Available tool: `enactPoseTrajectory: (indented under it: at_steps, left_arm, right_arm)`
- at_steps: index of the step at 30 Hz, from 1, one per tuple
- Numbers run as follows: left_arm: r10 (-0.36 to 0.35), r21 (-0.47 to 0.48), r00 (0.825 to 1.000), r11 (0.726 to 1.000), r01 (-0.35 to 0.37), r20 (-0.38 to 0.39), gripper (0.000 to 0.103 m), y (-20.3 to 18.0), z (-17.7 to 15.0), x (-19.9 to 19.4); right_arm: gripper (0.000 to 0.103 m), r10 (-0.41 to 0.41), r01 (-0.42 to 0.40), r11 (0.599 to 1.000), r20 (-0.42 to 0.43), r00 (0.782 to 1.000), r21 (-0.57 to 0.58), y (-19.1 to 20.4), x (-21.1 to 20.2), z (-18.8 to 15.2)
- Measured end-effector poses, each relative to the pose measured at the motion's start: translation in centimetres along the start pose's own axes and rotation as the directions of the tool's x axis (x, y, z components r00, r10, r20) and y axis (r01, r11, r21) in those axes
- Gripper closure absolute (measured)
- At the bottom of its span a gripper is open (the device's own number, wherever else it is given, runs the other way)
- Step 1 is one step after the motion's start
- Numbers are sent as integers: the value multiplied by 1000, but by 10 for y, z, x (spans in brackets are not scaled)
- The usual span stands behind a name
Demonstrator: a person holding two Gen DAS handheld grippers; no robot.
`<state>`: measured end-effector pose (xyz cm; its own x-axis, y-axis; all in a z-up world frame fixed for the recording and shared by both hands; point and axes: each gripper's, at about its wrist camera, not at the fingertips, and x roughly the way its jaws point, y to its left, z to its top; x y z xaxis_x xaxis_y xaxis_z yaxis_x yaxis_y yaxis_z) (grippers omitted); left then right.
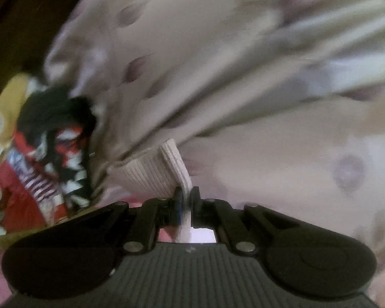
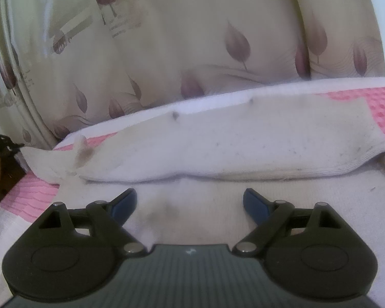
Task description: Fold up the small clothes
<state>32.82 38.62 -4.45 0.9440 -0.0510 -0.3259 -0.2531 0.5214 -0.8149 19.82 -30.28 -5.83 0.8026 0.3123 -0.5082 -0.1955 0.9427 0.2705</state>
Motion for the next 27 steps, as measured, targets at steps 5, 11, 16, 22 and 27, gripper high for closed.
enactPoseTrajectory:
  at_steps: [5, 11, 16, 22, 27]
  left_arm:
    - [-129, 66, 991, 990, 126, 35, 99, -74, -12, -54]
    - [-265, 175, 964, 950, 258, 16, 99, -163, -50, -101]
    - [-369, 250, 923, 888, 385, -109, 99, -240, -111, -114]
    - [-443, 267, 847, 813, 518, -292, 99, -308, -207, -112]
    - [-440, 302, 779, 745, 594, -445, 99, -350, -306, -99]
  right_arm:
    - [12, 28, -29, 998, 25, 999, 51, -8, -4, 2]
    - [12, 77, -84, 989, 65, 995, 122, -22, -11, 3]
    - [12, 93, -124, 967, 144, 985, 224, -40, -24, 2]
    - [12, 74, -141, 901, 175, 982, 410, -69, -47, -3]
    - [12, 75, -140, 920, 188, 979, 366, -77, -80, -12]
